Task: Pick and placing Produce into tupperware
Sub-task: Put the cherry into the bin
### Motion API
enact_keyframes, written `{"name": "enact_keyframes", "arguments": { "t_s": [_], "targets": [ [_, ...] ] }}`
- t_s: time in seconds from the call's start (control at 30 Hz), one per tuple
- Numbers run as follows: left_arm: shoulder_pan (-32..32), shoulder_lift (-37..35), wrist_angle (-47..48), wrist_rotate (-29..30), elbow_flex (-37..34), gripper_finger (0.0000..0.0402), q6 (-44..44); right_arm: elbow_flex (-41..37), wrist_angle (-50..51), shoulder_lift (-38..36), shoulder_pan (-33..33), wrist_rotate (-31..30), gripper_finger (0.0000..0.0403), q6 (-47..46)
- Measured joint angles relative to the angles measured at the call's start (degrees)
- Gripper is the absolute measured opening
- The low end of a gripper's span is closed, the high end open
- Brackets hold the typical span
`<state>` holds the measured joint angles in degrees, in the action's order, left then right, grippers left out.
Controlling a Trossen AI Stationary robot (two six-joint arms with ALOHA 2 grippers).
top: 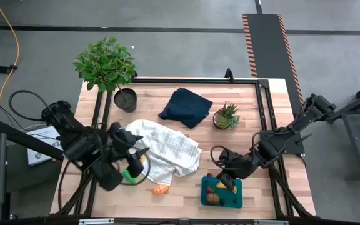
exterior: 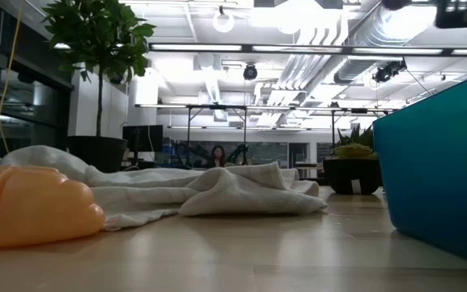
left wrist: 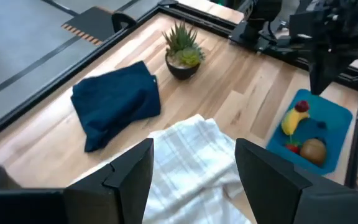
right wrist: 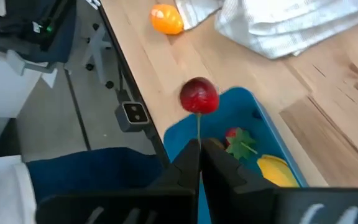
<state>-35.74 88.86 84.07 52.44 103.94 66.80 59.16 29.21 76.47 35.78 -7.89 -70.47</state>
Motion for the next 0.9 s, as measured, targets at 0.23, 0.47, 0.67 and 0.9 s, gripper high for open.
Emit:
{"name": "enact_keyframes", "arguments": {
  "t_s": [0.23, 0.47, 0.67, 0.9],
  "targets": [
    [-6.4, 0.1, 5.4, 2.9, -0.7, 0.0216, 14.0, 0.0, 2.5, 0.0, 4.4, -3.9, 0.0000, -4.1],
    [-9.8, 0.3, 6.0, 0.9, -0.7, 0.0216, 17.9, 0.0, 8.9, 0.0, 11.6, -9.8, 0.0000, -13.0],
    [-12.5, 1.3, 6.0, 1.8, -0.7, 0.0216, 20.6, 0.0, 12.2, 0.0, 15.9, -13.4, 0.0000, -20.8],
    [-12.7, 3.4, 5.9, 1.9, -0.7, 0.0216, 22.1, 0.0, 12.2, 0.0, 17.3, -14.6, 0.0000, -22.5]
  ]
}}
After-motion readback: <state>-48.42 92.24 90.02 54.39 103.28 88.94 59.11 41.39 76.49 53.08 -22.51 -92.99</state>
